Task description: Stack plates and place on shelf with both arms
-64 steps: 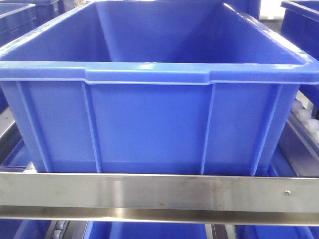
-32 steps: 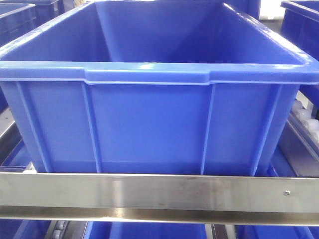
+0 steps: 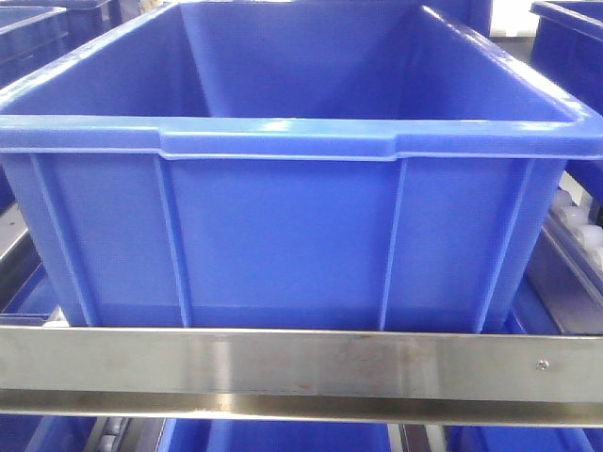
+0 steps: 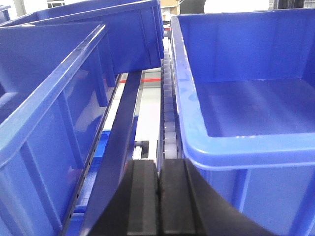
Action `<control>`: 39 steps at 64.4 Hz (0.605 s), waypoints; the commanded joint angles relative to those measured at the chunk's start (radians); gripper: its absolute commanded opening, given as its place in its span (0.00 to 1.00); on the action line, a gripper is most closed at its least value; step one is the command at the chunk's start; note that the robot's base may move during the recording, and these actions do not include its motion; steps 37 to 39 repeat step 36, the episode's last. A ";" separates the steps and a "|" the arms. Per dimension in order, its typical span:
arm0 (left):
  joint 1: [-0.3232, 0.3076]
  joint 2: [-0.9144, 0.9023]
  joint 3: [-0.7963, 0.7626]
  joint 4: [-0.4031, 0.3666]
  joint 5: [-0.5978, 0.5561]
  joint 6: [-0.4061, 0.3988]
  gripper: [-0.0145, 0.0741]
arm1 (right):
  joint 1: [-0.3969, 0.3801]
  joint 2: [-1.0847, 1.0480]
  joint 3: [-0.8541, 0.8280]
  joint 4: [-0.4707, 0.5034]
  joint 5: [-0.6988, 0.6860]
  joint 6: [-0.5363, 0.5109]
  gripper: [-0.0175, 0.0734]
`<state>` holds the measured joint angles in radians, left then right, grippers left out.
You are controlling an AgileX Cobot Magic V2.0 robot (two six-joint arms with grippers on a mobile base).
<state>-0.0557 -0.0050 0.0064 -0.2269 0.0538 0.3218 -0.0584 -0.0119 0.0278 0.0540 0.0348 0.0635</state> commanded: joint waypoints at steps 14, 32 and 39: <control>-0.001 -0.022 0.005 -0.001 -0.074 -0.003 0.25 | -0.001 -0.018 0.002 -0.010 -0.093 -0.002 0.25; -0.001 -0.022 0.005 -0.001 -0.074 -0.003 0.25 | -0.001 -0.018 0.002 -0.010 -0.093 -0.002 0.25; -0.001 -0.022 0.005 -0.001 -0.074 -0.003 0.25 | -0.001 -0.018 0.002 -0.010 -0.093 -0.002 0.25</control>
